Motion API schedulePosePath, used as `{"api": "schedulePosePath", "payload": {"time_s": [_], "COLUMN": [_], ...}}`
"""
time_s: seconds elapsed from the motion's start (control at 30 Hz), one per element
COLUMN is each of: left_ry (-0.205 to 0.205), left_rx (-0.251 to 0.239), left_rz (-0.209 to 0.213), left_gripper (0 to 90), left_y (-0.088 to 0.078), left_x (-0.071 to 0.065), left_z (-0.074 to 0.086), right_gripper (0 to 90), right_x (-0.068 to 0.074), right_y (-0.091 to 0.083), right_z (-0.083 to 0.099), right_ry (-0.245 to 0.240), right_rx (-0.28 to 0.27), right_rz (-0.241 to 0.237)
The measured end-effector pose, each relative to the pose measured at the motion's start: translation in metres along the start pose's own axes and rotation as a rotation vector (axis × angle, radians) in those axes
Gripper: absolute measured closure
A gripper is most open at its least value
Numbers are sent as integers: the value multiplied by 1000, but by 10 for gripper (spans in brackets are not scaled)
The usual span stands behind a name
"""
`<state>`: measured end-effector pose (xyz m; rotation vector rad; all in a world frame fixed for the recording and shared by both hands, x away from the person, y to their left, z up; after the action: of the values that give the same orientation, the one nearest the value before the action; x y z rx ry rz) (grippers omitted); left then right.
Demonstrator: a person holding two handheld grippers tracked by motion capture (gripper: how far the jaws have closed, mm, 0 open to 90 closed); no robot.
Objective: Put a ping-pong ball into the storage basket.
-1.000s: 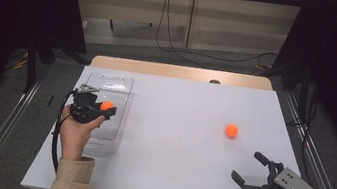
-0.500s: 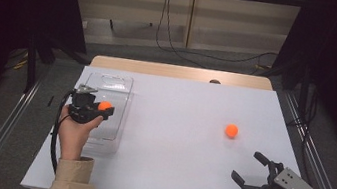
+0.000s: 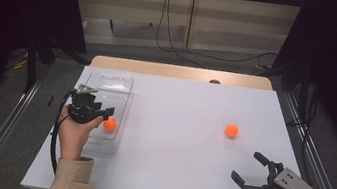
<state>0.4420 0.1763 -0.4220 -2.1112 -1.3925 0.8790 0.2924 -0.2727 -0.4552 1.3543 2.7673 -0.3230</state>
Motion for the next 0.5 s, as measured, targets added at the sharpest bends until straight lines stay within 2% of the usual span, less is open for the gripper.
{"api": "schedulePosePath", "payload": {"time_s": [0.17, 0.4, 0.5], "left_ry": [2, 29, 28], "left_rx": [-6, -10, -16], "left_rz": [-5, 22, 36], "left_gripper": [424, 365, 333], "left_y": [0, -1, -2], "left_x": [-1, -14, -19], "left_z": [-1, -4, -6], "right_gripper": [13, 13, 13], "right_x": [0, 0, 0], "right_y": [0, 0, 0], "right_z": [0, 0, 0], "right_ry": [-1, -3, -1], "right_rx": [-1, -2, -1], "right_rz": [-2, -3, -1]}}
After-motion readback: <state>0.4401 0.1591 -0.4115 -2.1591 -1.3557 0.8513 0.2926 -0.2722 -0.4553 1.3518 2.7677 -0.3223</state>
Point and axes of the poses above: each handheld gripper's, and its own axes: y roughly forward along the jaws, z roughly out of its underside, x roughly to its left, the point moved 7 cm from there along y, roughly forward along the jaws, and after that the axes turned 11 degrees about -y, right-handed, at the moved point
